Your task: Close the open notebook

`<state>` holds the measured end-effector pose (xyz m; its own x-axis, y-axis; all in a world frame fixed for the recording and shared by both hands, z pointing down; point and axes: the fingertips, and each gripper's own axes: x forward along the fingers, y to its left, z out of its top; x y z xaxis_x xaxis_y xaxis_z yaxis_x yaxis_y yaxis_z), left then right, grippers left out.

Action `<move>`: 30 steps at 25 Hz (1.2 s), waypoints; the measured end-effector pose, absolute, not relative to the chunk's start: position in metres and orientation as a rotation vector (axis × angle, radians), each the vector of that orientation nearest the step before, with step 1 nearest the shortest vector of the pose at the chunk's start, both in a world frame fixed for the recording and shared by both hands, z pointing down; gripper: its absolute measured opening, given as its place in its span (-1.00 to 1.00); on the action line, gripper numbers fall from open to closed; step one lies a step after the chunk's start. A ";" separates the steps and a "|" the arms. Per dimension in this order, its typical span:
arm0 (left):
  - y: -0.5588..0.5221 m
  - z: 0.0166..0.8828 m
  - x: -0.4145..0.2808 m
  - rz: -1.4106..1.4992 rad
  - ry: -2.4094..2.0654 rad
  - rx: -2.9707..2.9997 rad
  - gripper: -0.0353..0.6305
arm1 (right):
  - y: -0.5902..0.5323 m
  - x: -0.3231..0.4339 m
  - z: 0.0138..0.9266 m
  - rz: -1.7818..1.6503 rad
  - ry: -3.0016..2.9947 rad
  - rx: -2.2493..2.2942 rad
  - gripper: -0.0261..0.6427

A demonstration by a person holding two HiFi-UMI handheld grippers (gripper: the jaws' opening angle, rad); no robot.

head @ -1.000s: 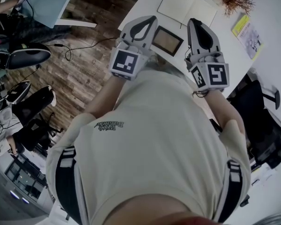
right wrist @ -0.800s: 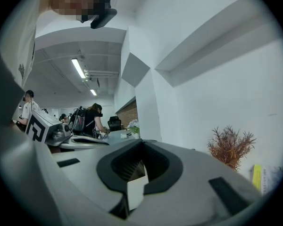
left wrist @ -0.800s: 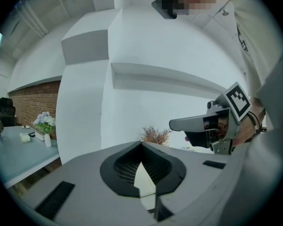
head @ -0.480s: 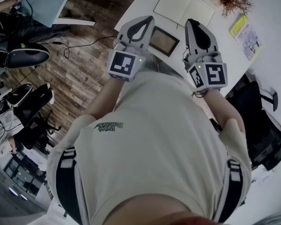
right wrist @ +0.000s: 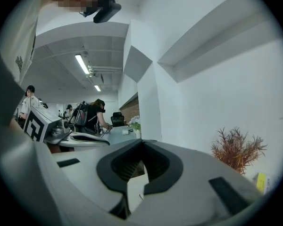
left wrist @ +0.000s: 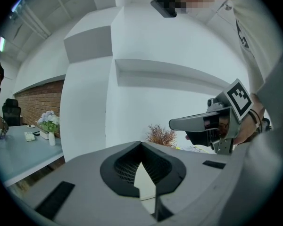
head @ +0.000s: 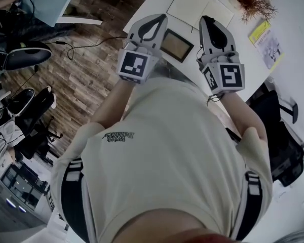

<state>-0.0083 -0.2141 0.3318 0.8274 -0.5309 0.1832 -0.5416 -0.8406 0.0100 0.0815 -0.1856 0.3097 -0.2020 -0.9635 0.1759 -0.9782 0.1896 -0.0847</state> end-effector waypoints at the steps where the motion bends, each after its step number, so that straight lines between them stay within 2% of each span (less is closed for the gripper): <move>1: -0.217 0.334 -0.008 0.272 -0.866 2.940 -0.86 | -0.189 0.082 0.312 0.273 -2.356 1.921 -0.91; 5: -0.229 0.346 -0.007 0.287 -0.875 2.926 -0.86 | -0.206 0.080 0.323 0.293 -2.371 1.879 -0.87; 6: -0.232 0.351 -0.007 0.296 -0.879 2.919 -0.86 | -0.211 0.078 0.327 0.293 -2.377 1.865 -0.75; 10: -0.247 0.380 -0.005 0.337 -0.881 2.875 -0.86 | -0.230 0.069 0.355 0.307 -2.364 1.798 -0.69; 11: -0.251 0.388 -0.004 0.346 -0.877 2.863 -0.86 | -0.236 0.066 0.365 0.313 -2.358 1.775 -0.61; 19: -0.268 0.461 0.006 0.435 -0.819 2.802 -0.86 | -0.267 0.056 0.459 0.392 -2.276 1.654 -0.59; 20: -0.270 0.471 0.006 0.449 -0.816 2.794 -0.86 | -0.271 0.054 0.472 0.410 -2.264 1.638 -0.49; 27: -0.279 0.527 0.003 0.517 -0.786 2.738 -0.86 | -0.280 0.040 0.547 0.422 -2.177 1.521 -0.48; 30: -0.282 0.544 0.005 0.533 -0.780 2.717 -0.86 | -0.285 0.039 0.572 0.424 -2.134 1.479 -0.38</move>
